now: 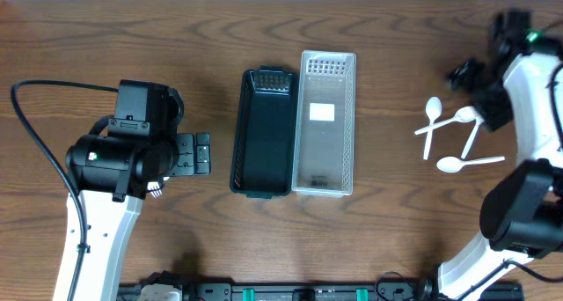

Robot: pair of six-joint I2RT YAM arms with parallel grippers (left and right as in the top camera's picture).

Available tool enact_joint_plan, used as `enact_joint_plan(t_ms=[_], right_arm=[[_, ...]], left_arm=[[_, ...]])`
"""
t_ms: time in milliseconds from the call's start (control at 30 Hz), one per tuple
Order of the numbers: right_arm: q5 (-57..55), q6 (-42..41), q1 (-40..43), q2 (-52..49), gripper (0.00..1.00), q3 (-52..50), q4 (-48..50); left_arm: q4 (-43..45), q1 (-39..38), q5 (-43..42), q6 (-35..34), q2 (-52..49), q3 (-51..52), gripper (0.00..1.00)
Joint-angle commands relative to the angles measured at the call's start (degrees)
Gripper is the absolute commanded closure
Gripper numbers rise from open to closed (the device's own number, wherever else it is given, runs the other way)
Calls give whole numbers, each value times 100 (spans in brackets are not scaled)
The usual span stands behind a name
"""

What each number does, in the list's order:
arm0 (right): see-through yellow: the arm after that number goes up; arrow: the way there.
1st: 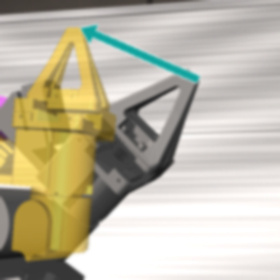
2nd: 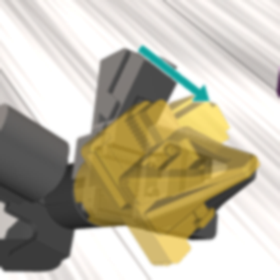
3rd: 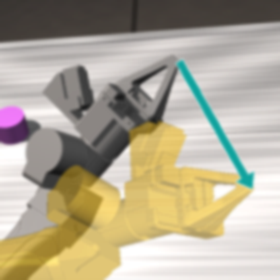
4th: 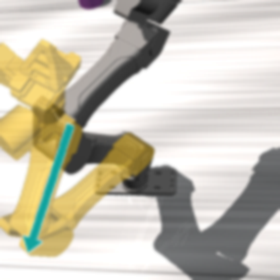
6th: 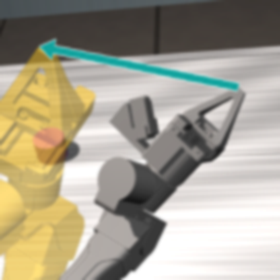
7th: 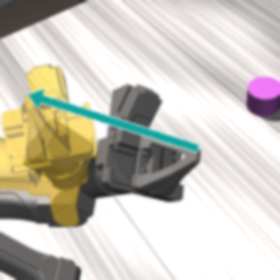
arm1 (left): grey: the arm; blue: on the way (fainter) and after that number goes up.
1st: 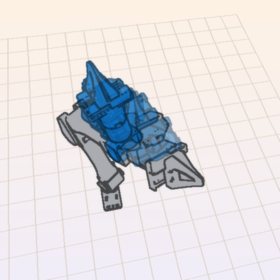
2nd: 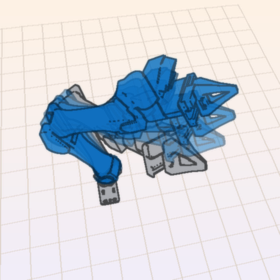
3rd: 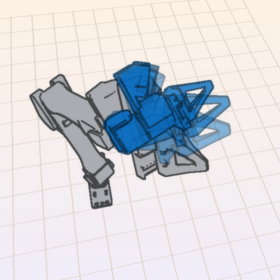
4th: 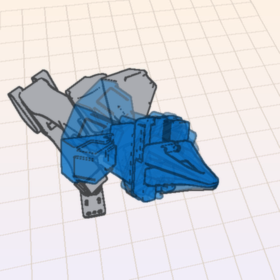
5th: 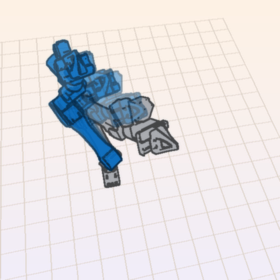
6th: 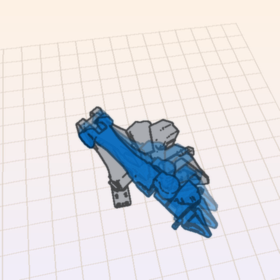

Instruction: Pack container

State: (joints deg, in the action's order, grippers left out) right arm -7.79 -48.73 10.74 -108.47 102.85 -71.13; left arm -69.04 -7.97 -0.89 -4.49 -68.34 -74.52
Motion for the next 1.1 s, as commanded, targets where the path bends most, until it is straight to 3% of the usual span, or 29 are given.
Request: enact_joint_plan(t_ms=[0, 100, 467, 700, 1067], right_arm=[[-354, 138, -39, 15, 1, 905, -275], [-361, 214, -13, -46, 1, 1351, -514], [-356, -4, 87, -1147, 1, 1368, -977], [133, -52, 210, -1956, 1, 1368, -793], [221, -46, 210, -2356, 2, 1360, -188]], left_arm=[[-15, 28, 90, 15, -26, -72, 2], [-15, 28, 90, 15, -26, -72, 2], [-116, 28, 90, 15, -26, -72, 2], [-168, 28, 90, 15, -26, -72, 2], [-162, 28, 92, 15, -26, -72, 2]])
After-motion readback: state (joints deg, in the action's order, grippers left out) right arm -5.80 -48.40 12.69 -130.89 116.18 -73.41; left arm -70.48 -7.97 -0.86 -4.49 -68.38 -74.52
